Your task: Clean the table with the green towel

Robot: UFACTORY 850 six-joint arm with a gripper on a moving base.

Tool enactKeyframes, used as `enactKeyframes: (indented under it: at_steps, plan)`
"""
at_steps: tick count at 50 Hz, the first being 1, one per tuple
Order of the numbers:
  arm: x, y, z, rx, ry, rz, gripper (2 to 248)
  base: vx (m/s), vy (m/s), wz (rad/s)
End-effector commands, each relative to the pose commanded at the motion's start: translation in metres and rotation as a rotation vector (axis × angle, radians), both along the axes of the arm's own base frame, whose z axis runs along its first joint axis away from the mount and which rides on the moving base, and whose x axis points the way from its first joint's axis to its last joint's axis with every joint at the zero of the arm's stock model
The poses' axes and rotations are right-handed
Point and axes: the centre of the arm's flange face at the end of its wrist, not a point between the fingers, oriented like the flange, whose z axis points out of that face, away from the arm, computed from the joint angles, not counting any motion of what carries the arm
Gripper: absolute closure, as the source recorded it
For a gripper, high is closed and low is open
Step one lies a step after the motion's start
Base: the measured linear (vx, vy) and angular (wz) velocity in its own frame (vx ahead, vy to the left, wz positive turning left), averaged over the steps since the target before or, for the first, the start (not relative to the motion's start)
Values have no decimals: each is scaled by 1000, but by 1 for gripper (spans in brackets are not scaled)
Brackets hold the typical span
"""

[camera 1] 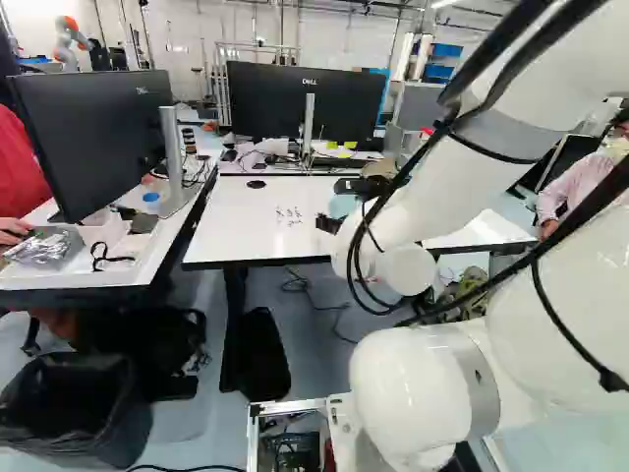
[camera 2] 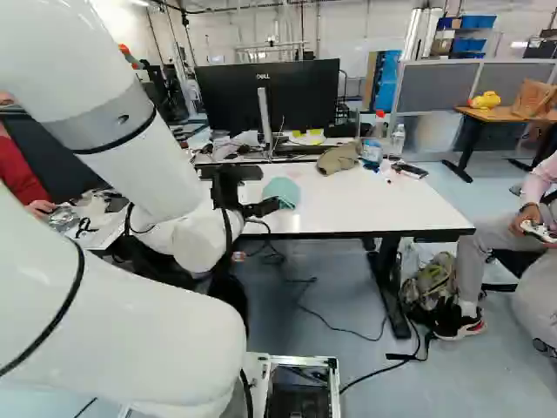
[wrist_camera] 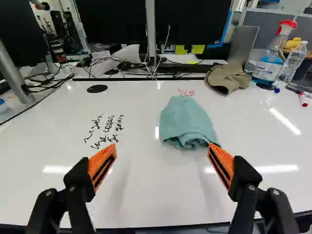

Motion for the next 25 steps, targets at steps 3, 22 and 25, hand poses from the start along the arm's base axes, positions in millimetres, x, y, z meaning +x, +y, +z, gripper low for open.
enactKeyframes:
  at_steps: [3,22,25]
  plan:
    - [12,-3,7,0,-14,-12,3,0,0,0]
    - [51,-15,21,-1,-29,-45,3,0,0,0]
    - [58,-16,21,-1,-28,-50,3,0,0,0]
